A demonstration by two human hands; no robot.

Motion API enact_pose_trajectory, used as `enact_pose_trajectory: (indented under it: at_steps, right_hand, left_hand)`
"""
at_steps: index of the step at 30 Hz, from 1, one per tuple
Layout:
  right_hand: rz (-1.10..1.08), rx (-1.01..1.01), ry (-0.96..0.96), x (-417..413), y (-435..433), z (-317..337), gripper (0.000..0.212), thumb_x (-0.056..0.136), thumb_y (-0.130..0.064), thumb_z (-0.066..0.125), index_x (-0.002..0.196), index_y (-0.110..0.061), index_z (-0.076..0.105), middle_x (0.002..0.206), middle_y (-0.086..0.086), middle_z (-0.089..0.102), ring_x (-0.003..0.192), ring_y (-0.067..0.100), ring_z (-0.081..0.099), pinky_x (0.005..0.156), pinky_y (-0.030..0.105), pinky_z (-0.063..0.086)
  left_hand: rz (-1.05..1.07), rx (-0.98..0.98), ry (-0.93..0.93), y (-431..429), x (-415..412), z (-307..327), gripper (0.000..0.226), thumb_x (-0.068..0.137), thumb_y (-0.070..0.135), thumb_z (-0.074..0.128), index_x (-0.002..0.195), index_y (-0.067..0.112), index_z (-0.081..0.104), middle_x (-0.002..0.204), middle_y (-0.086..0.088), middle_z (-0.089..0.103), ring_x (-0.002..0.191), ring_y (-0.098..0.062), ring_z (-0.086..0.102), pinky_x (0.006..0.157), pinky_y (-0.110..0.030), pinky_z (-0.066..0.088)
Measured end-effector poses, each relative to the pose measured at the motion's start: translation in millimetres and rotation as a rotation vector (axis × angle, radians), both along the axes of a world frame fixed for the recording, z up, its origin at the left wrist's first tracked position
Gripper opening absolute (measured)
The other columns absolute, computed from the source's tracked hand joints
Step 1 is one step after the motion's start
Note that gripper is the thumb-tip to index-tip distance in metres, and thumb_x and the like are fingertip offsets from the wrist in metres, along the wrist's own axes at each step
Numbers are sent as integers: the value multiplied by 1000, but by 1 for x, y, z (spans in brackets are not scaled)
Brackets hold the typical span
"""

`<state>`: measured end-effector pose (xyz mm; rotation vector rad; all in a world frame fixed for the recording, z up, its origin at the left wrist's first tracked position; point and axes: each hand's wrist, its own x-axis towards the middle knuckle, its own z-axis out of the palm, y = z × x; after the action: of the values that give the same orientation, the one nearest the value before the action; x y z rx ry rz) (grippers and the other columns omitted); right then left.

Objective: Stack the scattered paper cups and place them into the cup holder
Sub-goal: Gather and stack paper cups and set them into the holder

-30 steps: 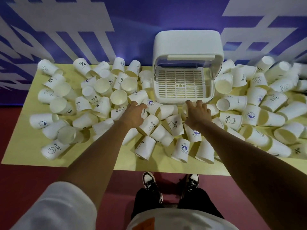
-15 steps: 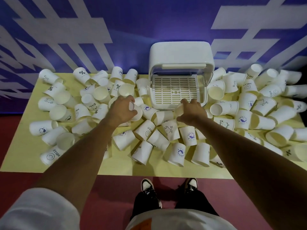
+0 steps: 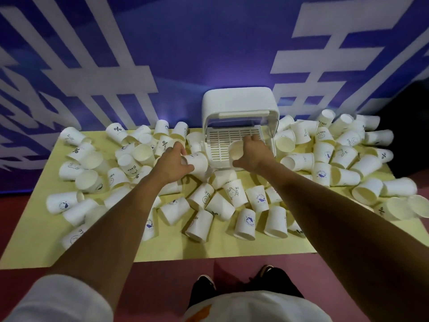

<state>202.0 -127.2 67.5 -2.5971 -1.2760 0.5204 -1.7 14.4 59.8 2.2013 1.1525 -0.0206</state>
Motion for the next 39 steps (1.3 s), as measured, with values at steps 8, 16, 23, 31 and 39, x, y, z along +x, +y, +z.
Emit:
enact_pose_trajectory:
  at_steps: [8, 16, 23, 31, 39]
  right_hand:
    - [59, 72, 20, 24, -10, 15, 81, 75, -36, 83, 141, -15, 42, 138, 9, 49, 122, 28, 52, 100, 43, 51]
    - [155, 91, 0, 75, -7, 16, 82, 75, -42, 82, 140, -14, 41, 142, 9, 47, 127, 29, 49, 103, 45, 49]
    - [220, 117, 39, 97, 4, -2, 84, 73, -38, 85, 141, -16, 40, 141, 7, 48, 126, 28, 50, 101, 43, 48]
    - [213, 102, 78, 72, 36, -27, 78, 74, -36, 83, 137, -15, 43, 135, 8, 50, 119, 28, 54, 96, 43, 51]
    - [141, 80, 107, 32, 69, -60, 72, 76, -32, 79, 135, -11, 44, 132, 12, 51, 117, 30, 53, 95, 42, 50]
  left_hand:
    - [114, -35, -18, -18, 32, 10, 70, 82, 29, 75, 134, 6, 34, 125, -14, 49, 108, -28, 52, 79, -32, 40]
    - [241, -78, -36, -39, 73, 12, 49, 87, 37, 64, 127, 8, 60, 121, -13, 63, 100, -25, 56, 81, -30, 39]
    - [392, -89, -92, -46, 85, 6, 65, 86, 28, 70, 141, 8, 42, 135, -12, 55, 119, -29, 55, 87, -30, 41]
    - [447, -156, -80, -17, 65, -13, 70, 76, 27, 77, 135, 7, 46, 129, -13, 51, 109, -28, 56, 80, -31, 45]
    - [338, -307, -168, 15, 32, -41, 72, 74, 13, 84, 135, 16, 46, 121, -2, 60, 109, -22, 59, 88, -31, 48]
